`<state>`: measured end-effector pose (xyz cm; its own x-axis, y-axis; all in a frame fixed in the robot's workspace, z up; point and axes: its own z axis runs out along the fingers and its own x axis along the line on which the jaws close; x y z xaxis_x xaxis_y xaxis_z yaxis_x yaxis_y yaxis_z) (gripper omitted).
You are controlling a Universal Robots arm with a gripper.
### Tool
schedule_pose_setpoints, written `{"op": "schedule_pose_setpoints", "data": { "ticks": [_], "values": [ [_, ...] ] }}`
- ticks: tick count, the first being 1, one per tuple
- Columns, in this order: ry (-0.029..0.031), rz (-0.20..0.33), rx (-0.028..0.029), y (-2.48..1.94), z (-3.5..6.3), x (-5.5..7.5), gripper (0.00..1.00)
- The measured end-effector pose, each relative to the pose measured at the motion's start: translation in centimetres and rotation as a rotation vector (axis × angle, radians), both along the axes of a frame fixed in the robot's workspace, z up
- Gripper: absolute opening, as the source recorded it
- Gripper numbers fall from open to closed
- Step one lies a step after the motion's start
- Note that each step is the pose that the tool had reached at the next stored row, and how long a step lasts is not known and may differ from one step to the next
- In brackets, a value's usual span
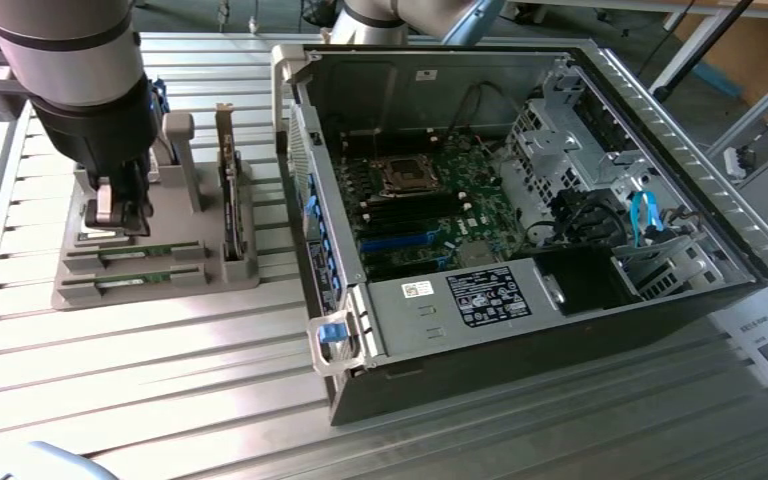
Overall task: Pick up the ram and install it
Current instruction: 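Pick up the ram and move it above insertion slot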
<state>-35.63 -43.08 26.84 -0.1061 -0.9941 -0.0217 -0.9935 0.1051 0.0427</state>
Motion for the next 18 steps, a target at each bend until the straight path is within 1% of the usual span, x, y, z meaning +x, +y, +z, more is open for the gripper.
{"op": "schedule_pose_setpoints", "data": {
  "ticks": [10,18],
  "values": [
    [0.0000,0.000,0.0000,-1.00,0.00,0.0,0.30],
    [0.0000,0.000,0.0000,-1.62,0.00,0.0,0.30]
  ]
}}
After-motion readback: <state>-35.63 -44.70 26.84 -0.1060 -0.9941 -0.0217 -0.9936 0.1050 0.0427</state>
